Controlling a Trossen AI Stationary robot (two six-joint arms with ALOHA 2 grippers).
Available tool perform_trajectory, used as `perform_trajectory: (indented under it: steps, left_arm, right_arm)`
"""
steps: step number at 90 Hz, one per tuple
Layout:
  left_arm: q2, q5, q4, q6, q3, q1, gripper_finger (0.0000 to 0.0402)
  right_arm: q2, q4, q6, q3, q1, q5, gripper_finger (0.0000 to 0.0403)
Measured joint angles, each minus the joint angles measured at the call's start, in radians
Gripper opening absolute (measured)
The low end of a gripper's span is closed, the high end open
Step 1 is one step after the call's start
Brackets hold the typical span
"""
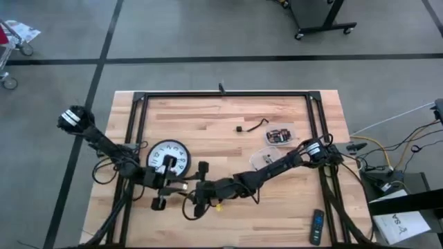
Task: Insert battery
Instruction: Insert the white battery holder into the white flashlight compartment
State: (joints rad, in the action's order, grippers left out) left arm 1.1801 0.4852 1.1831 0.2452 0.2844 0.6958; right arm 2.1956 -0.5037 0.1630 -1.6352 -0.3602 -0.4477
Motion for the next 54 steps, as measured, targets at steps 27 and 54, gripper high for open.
perform_trajectory:
  steps: [27,54]
  left_arm:
    - [0.0,0.087,-0.018,-0.026,0.0,0.002,0.0055]
    - [-0.003,0.114,-0.032,-0.02,0.0,0.002,0.0057]
  right_arm:
    - [-0.001,0.015,-0.01,-0.014,-0.003,-0.062,0.0133]
    - [-0.002,0.061,-0.092,-0.026,0.0,-0.107,0.0067]
